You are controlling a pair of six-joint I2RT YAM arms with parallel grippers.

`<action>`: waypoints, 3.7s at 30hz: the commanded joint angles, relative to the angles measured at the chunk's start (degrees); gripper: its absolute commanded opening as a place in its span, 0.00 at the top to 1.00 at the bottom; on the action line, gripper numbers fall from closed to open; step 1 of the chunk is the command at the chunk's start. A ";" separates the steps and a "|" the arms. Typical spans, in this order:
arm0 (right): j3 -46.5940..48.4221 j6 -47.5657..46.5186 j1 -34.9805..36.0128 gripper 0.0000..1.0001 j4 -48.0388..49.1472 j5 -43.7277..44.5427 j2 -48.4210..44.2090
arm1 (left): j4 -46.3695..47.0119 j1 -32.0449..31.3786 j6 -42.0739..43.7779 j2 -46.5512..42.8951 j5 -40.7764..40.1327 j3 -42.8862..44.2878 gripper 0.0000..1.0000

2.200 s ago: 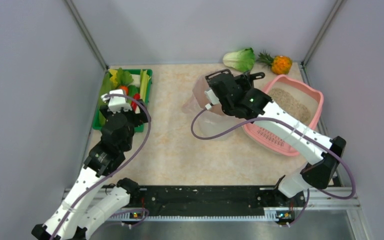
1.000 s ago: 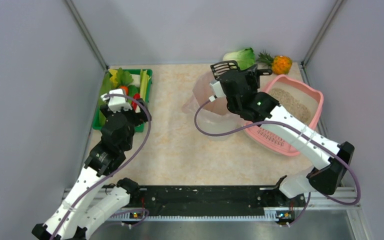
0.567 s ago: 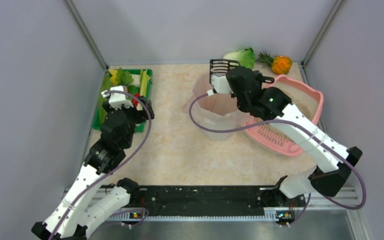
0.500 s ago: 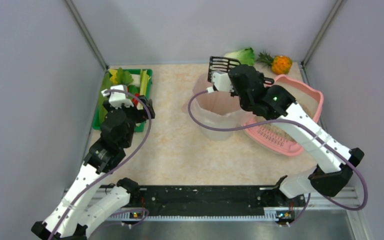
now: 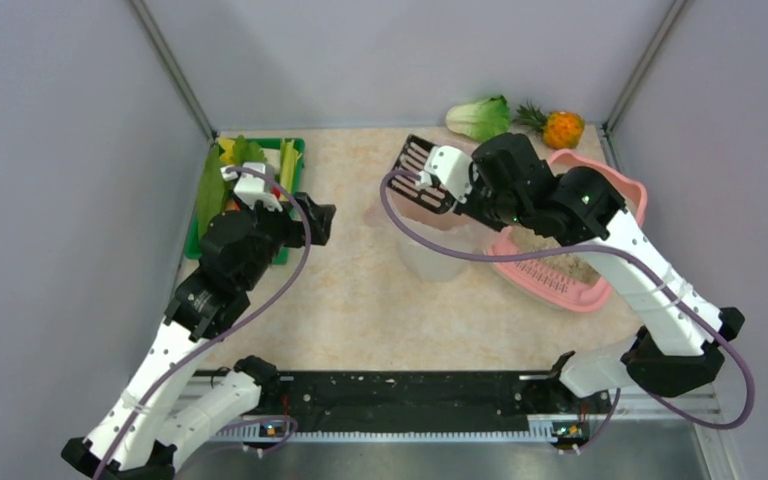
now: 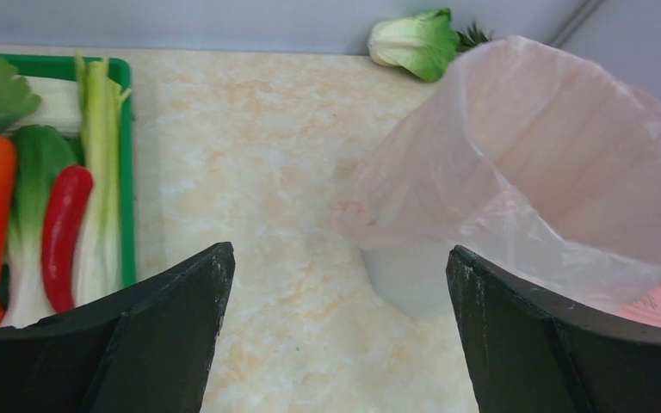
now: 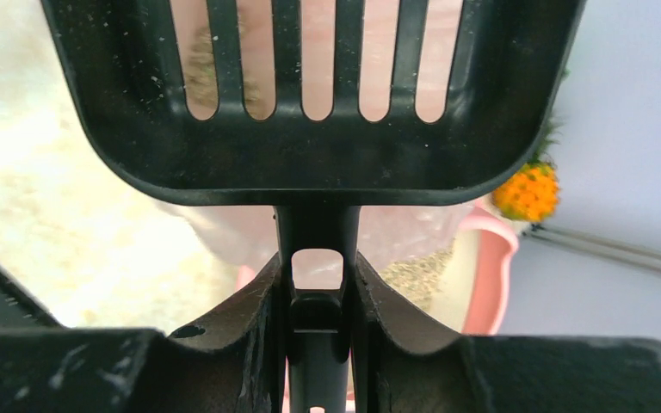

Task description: Clean the litter box

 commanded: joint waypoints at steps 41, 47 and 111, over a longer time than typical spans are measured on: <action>-9.65 4.23 17.21 1.00 5.72 -5.40 3.88 | -6.34 5.06 -17.86 3.25 36.68 -1.02 1.00; -16.89 4.54 17.20 0.82 15.19 -10.79 -1.22 | -3.41 11.61 -21.52 2.80 45.80 -4.20 1.00; -2.51 37.46 -5.97 1.00 7.21 14.65 -14.25 | 0.32 16.80 -6.03 -0.70 10.70 -3.86 0.01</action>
